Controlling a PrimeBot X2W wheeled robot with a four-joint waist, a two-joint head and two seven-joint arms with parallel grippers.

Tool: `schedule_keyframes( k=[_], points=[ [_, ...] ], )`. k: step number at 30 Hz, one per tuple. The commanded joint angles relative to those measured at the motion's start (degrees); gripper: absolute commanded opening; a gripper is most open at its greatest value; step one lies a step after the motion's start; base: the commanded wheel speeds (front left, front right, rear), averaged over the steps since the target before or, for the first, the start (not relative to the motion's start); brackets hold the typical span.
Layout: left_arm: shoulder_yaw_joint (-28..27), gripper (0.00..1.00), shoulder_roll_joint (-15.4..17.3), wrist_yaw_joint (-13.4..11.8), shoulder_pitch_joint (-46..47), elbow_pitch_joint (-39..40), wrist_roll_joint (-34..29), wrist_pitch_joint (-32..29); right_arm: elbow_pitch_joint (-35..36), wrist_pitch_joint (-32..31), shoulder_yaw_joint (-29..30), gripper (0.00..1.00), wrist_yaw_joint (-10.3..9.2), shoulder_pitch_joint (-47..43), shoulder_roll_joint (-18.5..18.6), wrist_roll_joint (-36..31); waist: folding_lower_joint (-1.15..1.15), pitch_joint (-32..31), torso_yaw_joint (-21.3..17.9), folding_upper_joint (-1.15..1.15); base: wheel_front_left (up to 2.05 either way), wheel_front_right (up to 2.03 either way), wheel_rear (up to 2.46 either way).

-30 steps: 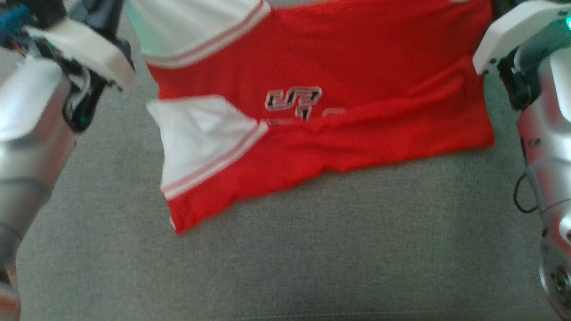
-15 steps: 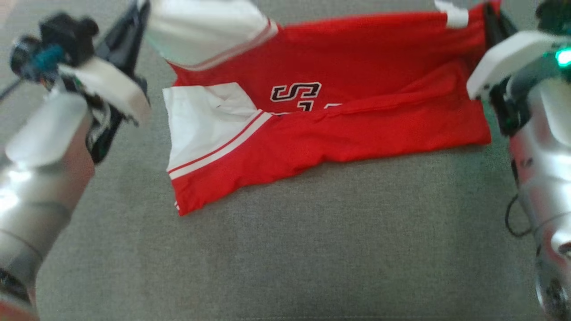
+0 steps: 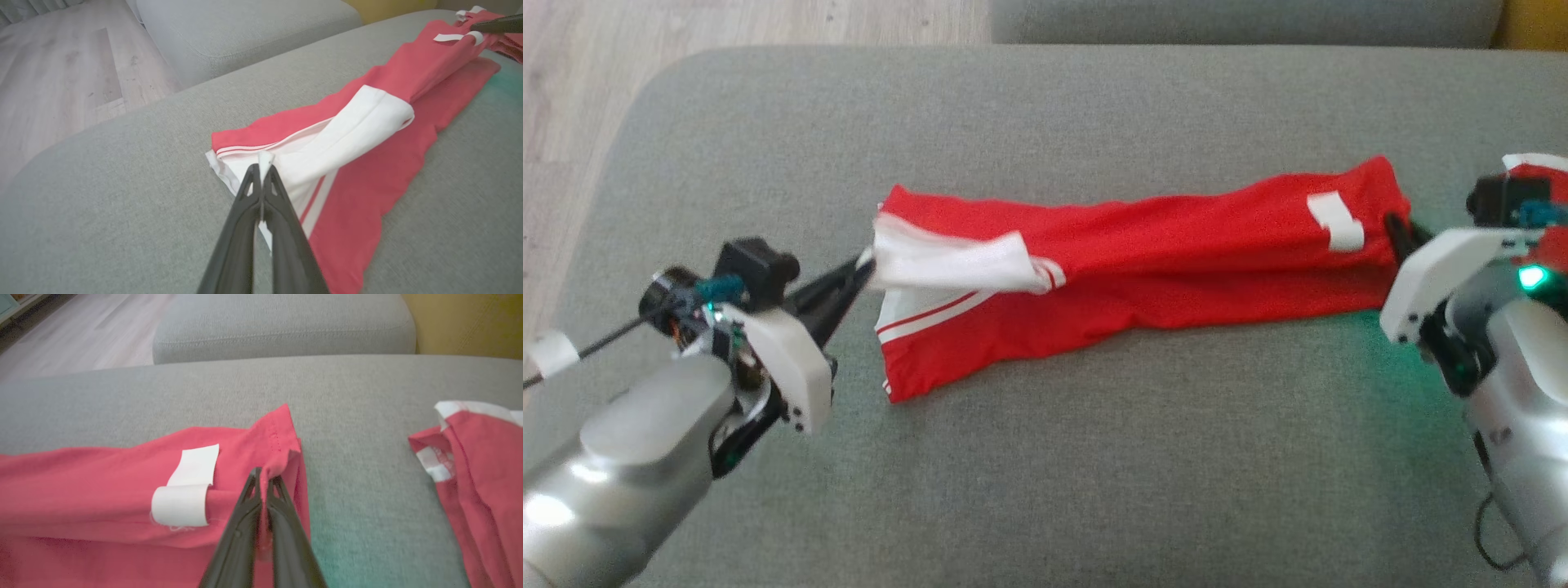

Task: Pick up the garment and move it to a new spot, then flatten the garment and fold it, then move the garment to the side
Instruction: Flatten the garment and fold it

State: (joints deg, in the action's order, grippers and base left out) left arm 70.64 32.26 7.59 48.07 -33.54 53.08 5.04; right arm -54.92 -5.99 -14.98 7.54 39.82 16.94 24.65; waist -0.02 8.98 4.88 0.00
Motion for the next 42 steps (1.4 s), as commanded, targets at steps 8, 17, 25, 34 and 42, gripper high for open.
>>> schedule_keyframes(
  k=[8,17,25,34,42],
  points=[
    [-0.56,0.0,4.22,-1.59,-2.0,4.09,0.51,-1.47,8.45,-8.25,-5.42,0.0,-0.05,-5.21,5.75,5.79,0.02,-1.32,-0.44,0.0,0.0,0.0,0.0],
    [0.55,0.0,2.18,-3.19,-3.6,2.6,-2.25,0.0,13.0,-12.12,-6.96,0.0,-0.05,-7.73,7.42,6.89,0.02,-0.23,-0.51,0.0,0.0,0.0,0.0],
    [-0.45,1.0,-1.04,-3.31,-4.37,-2.57,-1.26,2.79,14.47,-10.53,-2.49,1.0,-0.05,-8.17,5.85,8.38,0.02,0.22,-0.63,0.0,0.0,0.0,0.0],
    [-12.69,1.0,-2.6,-8.93,-3.38,1.07,1.62,9.84,23.95,1.29,3.13,1.0,-0.05,-9.5,2.19,5.33,0.02,-2.03,-1.16,0.0,0.0,0.0,0.0],
    [-40.52,1.0,-6.9,-16.61,-17.9,20.62,-10.39,9.94,31.65,16.07,8.73,1.0,-0.05,-16.73,-5.35,-5.23,0.02,-4.16,-2.15,0.0,0.0,0.0,0.0]
  ],
)
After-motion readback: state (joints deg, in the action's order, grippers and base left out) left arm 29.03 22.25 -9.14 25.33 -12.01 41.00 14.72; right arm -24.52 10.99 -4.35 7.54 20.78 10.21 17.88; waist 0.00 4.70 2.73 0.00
